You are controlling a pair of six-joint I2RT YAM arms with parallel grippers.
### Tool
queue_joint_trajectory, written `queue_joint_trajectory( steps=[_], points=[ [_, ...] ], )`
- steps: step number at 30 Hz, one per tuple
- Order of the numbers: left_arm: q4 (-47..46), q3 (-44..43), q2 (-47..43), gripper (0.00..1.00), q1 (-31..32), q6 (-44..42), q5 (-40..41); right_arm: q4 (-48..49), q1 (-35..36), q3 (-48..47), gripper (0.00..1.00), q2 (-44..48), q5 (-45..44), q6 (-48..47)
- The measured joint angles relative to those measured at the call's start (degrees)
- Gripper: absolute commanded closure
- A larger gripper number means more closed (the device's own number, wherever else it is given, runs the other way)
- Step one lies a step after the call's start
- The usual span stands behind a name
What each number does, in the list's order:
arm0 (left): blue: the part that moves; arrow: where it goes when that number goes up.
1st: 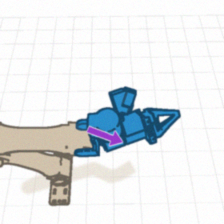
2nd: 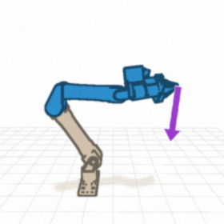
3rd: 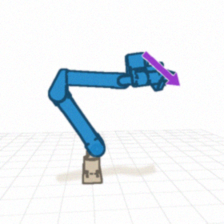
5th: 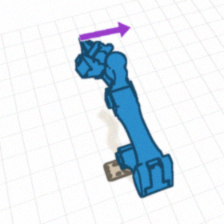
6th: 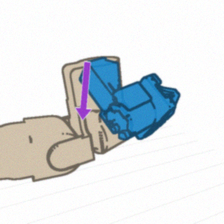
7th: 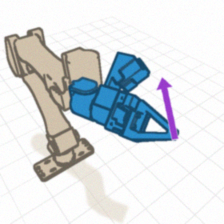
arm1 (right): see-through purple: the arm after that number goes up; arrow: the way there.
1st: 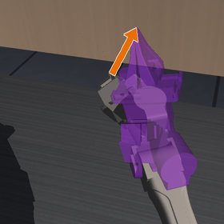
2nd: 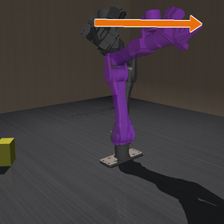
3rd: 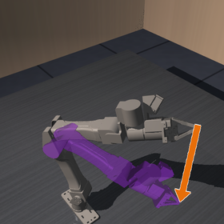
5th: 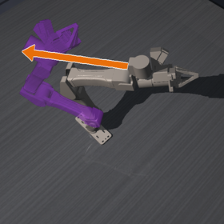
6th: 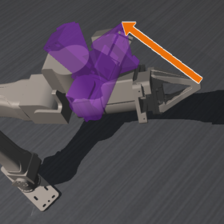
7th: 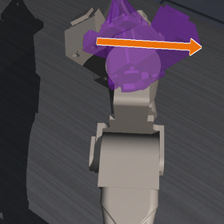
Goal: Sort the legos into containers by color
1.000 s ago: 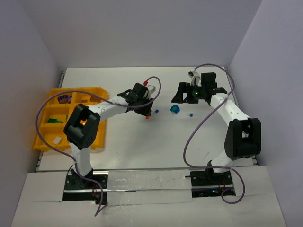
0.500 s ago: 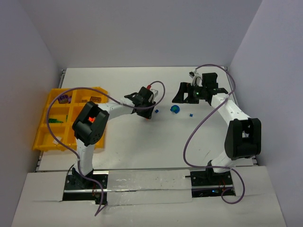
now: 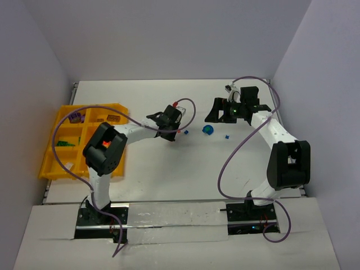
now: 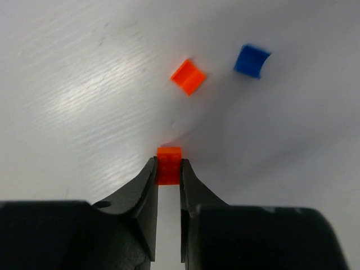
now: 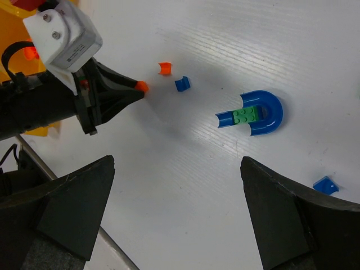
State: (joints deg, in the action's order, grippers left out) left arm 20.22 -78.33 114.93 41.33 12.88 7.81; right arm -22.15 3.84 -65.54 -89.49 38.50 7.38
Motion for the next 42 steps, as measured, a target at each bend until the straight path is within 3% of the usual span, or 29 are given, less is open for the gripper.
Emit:
queue_joint_trajectory(
  steps=[5, 11, 14, 23, 30, 32, 33, 35, 37, 42],
  points=[
    [1.24, 10.34, -17.12, 1.0, -5.46, -3.03, -2.91, 0.12, 0.0, 0.23, 0.0, 0.0, 0.6, 0.02],
    [-0.08, 13.93, -40.39, 1.0, -19.6, -3.95, -2.94, 0.15, -0.02, 0.74, 0.0, 0.0, 1.43, 0.06],
    [-0.04, 18.05, -46.89, 1.0, -25.21, -5.69, -3.42, 0.15, -0.02, 0.74, 0.0, 0.0, 1.65, 0.06],
    [8.67, 23.46, -43.19, 0.99, -41.86, -11.78, -9.22, 0.17, -0.02, 0.74, 0.0, 0.0, 1.75, 0.08],
    [9.54, 23.59, -38.52, 0.97, -44.31, -13.57, -11.46, 0.19, -0.02, 0.74, 0.0, 0.0, 1.84, 0.21],
    [9.46, 23.59, -36.39, 0.77, -44.33, -13.59, -11.64, 0.17, -0.02, 0.74, 0.0, 0.0, 1.82, 0.21],
    [9.43, 23.57, -35.27, 0.56, -44.33, -13.61, -11.64, 0.19, -0.02, 0.74, 0.0, 0.0, 1.74, 0.2],
    [9.34, 23.59, -33.67, 0.34, -44.33, -13.85, -11.71, 0.17, -0.02, 0.74, 0.0, 0.0, 1.58, 0.17],
    [9.23, 23.59, -32.81, 0.23, -44.33, -13.75, -11.76, 0.17, -0.02, 0.74, 0.0, 0.0, 1.39, 0.16],
    [9.21, 23.27, -32.86, 0.17, -44.42, -13.9, -12.72, 0.17, -0.02, 0.74, 0.0, 0.0, 0.8, 0.02]
  ],
)
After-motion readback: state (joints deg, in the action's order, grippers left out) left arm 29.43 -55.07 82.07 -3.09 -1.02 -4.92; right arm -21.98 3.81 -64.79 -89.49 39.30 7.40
